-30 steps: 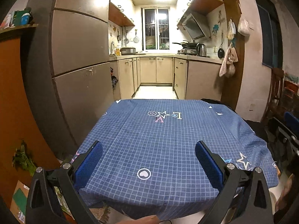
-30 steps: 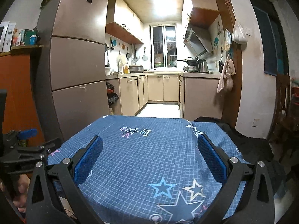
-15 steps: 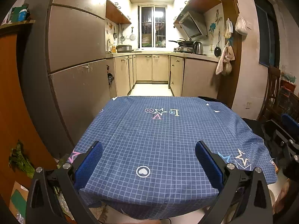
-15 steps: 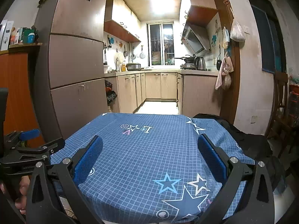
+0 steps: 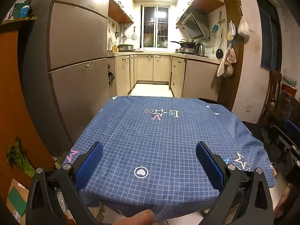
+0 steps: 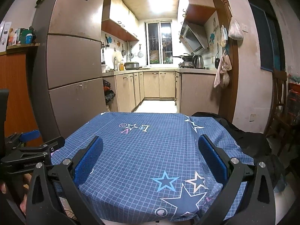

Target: Collect trash

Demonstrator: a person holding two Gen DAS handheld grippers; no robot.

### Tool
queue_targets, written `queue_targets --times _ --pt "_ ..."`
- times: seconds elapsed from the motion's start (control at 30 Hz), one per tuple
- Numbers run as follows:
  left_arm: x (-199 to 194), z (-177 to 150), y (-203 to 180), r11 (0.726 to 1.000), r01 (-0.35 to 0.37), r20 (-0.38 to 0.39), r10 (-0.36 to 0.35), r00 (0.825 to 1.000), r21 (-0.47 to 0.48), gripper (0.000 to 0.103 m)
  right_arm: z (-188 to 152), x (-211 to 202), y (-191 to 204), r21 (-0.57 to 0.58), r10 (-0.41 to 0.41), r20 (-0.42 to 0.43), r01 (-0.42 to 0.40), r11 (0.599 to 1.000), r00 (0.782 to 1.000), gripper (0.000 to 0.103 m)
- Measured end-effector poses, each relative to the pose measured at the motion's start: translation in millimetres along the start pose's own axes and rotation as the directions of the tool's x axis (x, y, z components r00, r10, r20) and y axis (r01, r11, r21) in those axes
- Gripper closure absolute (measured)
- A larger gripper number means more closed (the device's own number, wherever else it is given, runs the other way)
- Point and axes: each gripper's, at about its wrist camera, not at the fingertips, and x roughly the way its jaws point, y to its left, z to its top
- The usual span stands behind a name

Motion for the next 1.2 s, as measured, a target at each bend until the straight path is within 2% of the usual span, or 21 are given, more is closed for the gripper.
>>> queue_targets --times 1.2 --pt "13 -9 -6 1.0 0.019 -0.047 -0.019 0.999 0.007 0.005 -5 3 -6 0.023 0.035 -0.055 -0.034 0.999 0.998 0.005"
